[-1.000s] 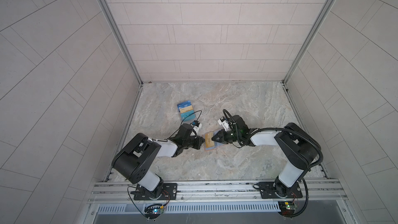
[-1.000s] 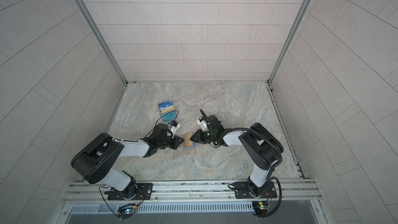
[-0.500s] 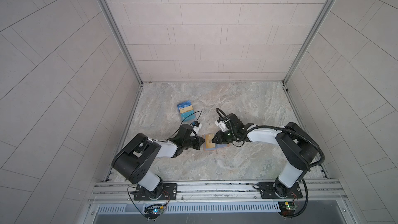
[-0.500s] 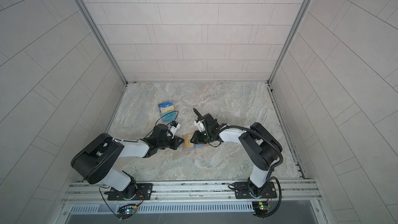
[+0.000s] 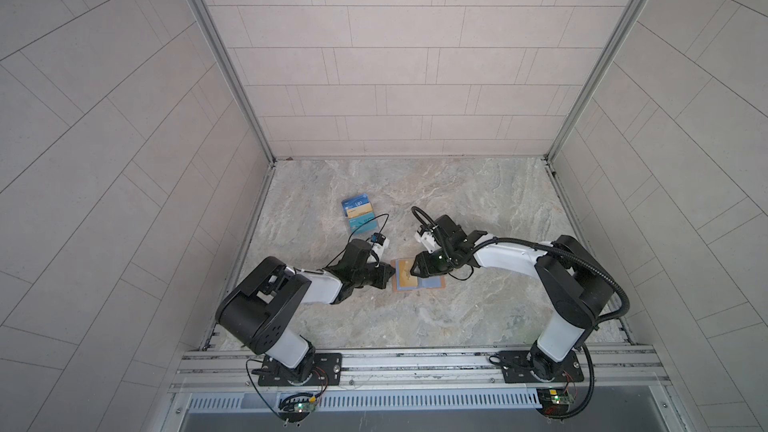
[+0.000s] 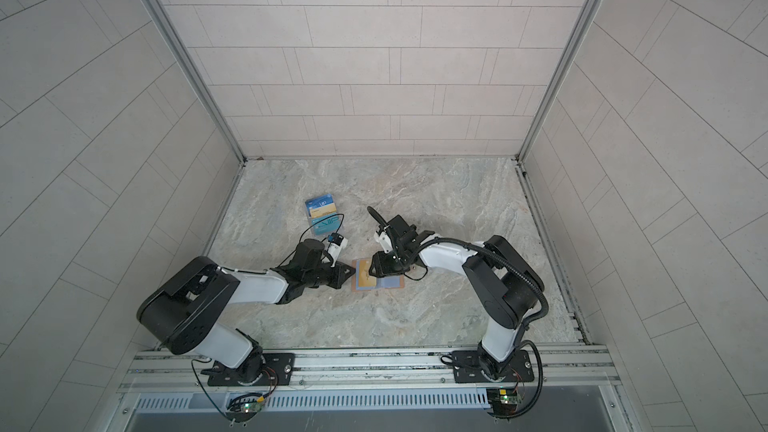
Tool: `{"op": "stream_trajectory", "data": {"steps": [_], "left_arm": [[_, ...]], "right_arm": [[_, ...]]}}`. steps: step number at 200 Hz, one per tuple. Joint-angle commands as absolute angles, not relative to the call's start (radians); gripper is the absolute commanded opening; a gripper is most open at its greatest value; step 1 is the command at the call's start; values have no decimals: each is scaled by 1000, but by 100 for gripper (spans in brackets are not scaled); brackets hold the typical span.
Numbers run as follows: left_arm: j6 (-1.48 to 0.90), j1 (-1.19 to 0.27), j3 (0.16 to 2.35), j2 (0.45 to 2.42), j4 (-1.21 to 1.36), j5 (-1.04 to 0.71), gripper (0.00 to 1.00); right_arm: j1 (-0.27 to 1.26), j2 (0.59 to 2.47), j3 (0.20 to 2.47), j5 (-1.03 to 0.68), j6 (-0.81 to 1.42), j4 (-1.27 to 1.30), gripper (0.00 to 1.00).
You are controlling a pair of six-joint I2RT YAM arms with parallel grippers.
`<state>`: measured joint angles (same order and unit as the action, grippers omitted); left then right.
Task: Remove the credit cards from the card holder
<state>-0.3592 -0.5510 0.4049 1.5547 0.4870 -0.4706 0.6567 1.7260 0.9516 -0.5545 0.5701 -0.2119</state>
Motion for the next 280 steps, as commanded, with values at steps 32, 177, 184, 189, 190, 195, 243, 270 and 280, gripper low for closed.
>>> {"op": "stream_trajectory", "data": {"steps": [32, 177, 184, 189, 190, 195, 243, 270, 280], "left_arm": [[-360, -559, 380, 1574, 459, -482, 0], [-368, -559, 379, 1590, 481, -490, 0], [-368, -558, 379, 1590, 482, -489, 0], [-368, -558, 379, 1590, 481, -490, 0], [-368, -558, 379, 1590, 481, -489, 0], [-367, -559, 378, 1589, 480, -489, 0], [-368, -558, 364, 1566, 477, -486, 0], [-384, -559, 349, 1547, 489, -498, 0], [-389, -558, 340, 1536, 494, -502, 0]], "right_arm": [[675, 1779, 979, -581, 579, -225, 43], [695, 1798, 1058, -595, 545, -311, 32], [695, 1802, 1060, -594, 546, -313, 32], [695, 1805, 1061, -593, 550, -314, 32], [695, 1805, 1061, -592, 550, -314, 32], [695, 1809, 1063, -591, 555, -315, 32], [673, 1827, 1033, -584, 642, -291, 35], [657, 1829, 1001, -624, 700, -238, 36], [652, 1829, 993, -635, 719, -221, 36]]}}
